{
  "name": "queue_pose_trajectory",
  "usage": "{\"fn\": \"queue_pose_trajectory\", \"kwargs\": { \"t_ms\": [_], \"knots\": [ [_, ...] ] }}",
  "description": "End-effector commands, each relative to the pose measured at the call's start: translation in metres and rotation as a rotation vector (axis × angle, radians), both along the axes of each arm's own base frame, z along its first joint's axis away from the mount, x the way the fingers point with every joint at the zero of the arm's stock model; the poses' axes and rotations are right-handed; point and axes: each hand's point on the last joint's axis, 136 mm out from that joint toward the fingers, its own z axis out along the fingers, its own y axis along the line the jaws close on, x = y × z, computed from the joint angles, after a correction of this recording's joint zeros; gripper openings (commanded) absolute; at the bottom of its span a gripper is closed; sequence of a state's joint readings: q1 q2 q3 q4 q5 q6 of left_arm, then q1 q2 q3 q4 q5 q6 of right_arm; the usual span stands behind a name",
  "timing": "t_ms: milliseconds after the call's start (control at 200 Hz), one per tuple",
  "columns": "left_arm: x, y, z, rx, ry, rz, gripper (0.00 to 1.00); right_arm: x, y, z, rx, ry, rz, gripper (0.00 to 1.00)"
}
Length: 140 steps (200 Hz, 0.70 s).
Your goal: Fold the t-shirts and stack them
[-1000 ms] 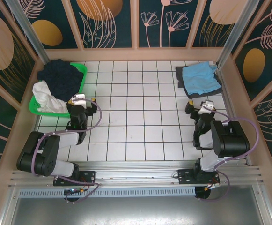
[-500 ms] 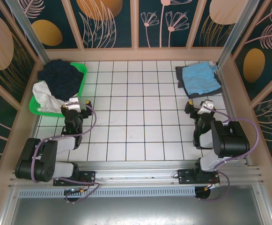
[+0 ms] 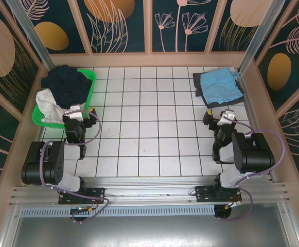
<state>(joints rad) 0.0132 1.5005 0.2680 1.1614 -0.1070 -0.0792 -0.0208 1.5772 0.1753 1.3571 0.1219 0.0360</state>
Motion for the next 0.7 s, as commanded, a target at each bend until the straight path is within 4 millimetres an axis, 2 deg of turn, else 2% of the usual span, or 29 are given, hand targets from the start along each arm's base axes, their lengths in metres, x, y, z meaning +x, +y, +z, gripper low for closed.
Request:
{"fn": "queue_pose_trajectory", "kwargs": {
  "t_ms": [0,696],
  "knots": [
    [-0.0036,-0.0165,0.0076,0.006,-0.057,-0.1,0.99,0.0052,0.0015,0.0153,0.008,-0.051,0.006,0.99],
    [-0.0043,-0.0166,0.0081,0.004,-0.062,-0.1,0.99,0.0057,0.002,0.0149,0.007,-0.048,0.009,0.99]
  ]
}}
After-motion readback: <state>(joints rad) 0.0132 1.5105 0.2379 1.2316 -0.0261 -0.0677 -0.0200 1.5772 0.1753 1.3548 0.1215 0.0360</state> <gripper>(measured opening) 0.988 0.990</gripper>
